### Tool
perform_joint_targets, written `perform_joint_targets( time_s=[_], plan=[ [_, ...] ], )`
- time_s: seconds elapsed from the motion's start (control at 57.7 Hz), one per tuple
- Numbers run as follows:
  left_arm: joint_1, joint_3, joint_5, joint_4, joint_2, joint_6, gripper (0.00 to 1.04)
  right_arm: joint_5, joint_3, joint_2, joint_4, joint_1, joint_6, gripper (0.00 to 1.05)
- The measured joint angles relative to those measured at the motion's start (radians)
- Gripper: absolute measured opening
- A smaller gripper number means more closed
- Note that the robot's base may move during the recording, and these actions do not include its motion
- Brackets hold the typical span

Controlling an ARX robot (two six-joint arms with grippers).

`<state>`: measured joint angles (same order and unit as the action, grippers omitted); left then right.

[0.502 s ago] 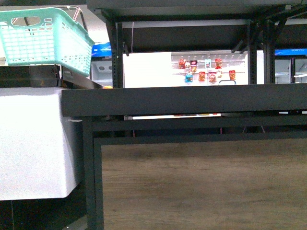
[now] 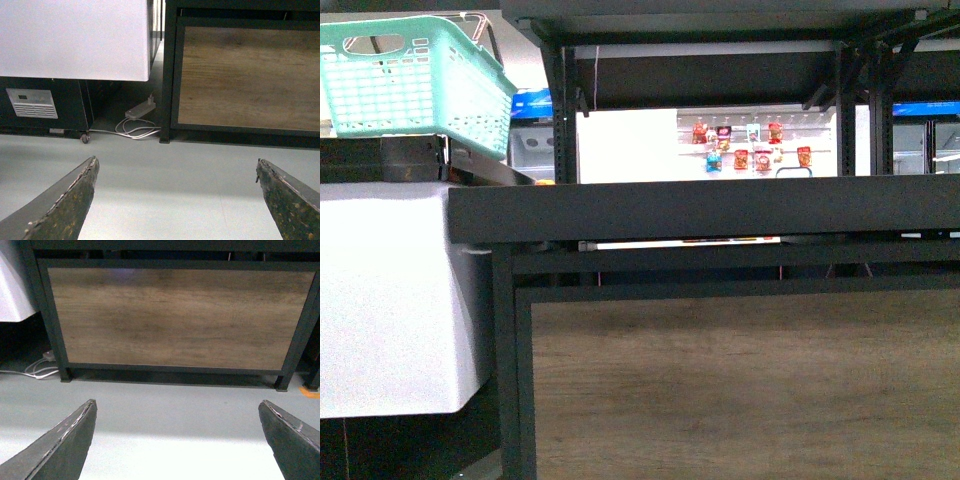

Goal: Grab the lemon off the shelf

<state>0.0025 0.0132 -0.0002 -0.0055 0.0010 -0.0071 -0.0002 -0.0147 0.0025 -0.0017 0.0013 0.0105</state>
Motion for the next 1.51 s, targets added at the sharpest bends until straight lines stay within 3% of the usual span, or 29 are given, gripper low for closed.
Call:
perform_joint_targets(
  time_s=[1.507],
  plan=[
    [0.000, 0.000, 0.000, 0.000, 0.000, 0.000, 0.97, 0.000, 0.000, 0.000, 0.000, 0.000, 0.000, 0.97]
  ],
)
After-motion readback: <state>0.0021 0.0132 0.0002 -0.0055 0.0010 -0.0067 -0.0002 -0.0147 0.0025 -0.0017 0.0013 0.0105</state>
